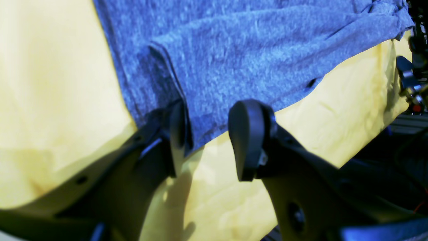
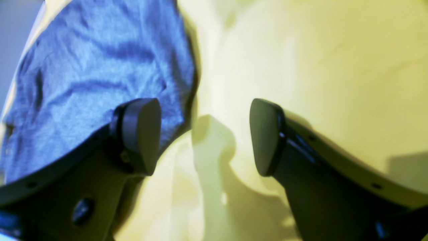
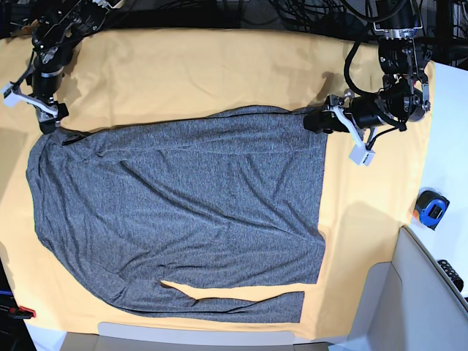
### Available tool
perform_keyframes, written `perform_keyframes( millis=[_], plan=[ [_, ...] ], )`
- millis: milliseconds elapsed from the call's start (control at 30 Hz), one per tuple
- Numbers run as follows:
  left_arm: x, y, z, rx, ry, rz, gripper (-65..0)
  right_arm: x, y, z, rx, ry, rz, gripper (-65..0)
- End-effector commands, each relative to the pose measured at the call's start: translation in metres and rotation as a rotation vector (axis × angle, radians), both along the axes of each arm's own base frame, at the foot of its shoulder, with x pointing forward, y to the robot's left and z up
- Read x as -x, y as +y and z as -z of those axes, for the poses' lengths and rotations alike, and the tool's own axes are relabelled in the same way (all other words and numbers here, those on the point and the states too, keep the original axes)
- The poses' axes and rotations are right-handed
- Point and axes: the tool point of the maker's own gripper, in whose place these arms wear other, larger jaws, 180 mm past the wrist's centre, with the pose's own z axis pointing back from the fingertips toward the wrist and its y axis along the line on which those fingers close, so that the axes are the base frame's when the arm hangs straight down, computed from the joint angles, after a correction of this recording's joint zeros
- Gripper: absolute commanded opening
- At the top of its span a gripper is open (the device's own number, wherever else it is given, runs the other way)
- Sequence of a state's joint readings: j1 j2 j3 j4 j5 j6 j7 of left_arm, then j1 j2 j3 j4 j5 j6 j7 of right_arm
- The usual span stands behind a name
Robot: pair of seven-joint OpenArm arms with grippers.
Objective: Fold the T-shirt properly
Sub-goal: 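Drag the gripped shoulder edge toward the hem with both grippers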
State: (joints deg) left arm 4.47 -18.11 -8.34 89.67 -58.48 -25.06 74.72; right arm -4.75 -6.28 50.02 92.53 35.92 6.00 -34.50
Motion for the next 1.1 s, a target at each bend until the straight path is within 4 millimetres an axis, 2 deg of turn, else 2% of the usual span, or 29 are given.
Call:
perform_keyframes(
  millis=[0,100,433,667,833,900,1033,1067],
  plan=[
    [-0.008,0.003,-0.011,0.004,-0.042,-0.002,-40.9,-0.005,-0.007,-0.009,0.018,-0.035,0.010,-23.8],
    [-0.008,0.003,-0.011,0.004,-0.042,-0.002,-40.9,-0.010,-0.005,-0.005,-0.002,-0.040,0.011,-23.8],
    [-0.008,0.003,-0.011,0.004,-0.042,-0.002,-40.9,-0.037,-0.003,-0.019,-0.015,-0.105,0.008,-23.8],
    [-0.008,0.003,-0.011,0.004,-0.042,-0.002,-40.9,-0.055,0.011,0.014,-0.126,-0.083,0.000,-24.0],
    [-0.008,0.003,-0.011,0.004,-0.042,-0.002,-40.9,-0.062,0.025,0.030,-0.183,-0.059,-0.031,-24.9],
    [-0.009,0.003,-0.012,0.003,-0.045,-0.005,-40.9,-0.064,0.027,0.032,-0.202,-0.032,-0.068,-32.2],
    [-0.013,0.015,-0.015,-0.025,-0.055,-0.009,-40.7,-0.065,0.031,0.041,-0.233,-0.009,-0.084,-61.6],
    [-0.013,0.016,-0.015,-0.028,-0.055,-0.009,-40.7,-0.064,0.031,0.043,-0.240,-0.002,-0.086,-65.0]
  ],
)
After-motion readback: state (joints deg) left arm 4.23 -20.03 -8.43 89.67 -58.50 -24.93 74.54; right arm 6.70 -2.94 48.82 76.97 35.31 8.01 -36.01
